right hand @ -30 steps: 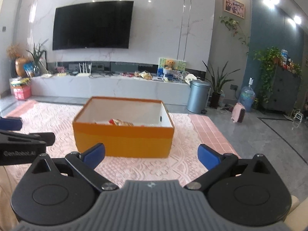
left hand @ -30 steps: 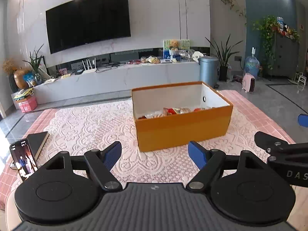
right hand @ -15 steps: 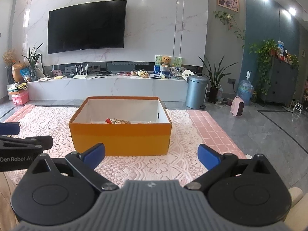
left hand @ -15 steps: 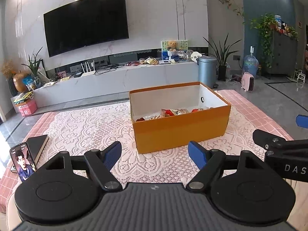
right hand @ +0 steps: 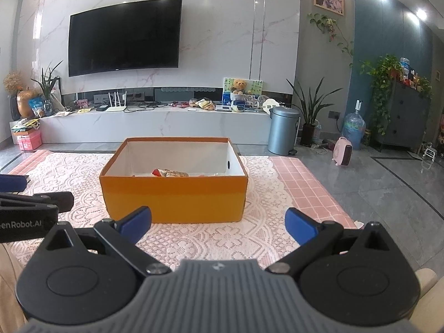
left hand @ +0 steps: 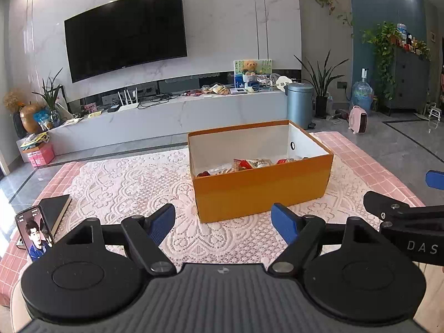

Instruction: Organize snacks

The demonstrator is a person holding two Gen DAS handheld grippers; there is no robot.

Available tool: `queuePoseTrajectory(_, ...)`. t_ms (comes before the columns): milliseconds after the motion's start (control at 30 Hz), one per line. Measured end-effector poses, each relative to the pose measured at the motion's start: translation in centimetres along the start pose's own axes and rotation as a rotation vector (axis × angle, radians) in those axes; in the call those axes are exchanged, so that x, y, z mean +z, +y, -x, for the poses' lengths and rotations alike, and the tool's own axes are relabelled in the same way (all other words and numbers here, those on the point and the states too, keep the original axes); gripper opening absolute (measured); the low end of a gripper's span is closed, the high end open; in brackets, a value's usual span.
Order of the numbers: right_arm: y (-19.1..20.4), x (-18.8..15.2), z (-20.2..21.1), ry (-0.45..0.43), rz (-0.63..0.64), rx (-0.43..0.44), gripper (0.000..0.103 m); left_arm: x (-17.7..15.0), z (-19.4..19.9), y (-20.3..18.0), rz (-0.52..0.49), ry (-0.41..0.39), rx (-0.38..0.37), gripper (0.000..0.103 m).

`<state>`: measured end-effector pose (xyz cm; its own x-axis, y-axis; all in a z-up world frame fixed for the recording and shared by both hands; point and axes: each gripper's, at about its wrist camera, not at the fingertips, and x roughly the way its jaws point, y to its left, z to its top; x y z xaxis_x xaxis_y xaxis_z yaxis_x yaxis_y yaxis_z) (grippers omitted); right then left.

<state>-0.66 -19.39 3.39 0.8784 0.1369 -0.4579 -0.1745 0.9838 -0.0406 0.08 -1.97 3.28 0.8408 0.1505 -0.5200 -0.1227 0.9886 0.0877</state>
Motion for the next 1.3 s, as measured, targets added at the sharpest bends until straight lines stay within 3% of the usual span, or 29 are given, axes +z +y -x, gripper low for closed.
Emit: queuePoseTrajectory(1300,-0.3,-0.1,-0.2,0.003,-0.014,-0.011,0.099,1.2,0.8,0.1,0.006,-0.027,0.006,0.092)
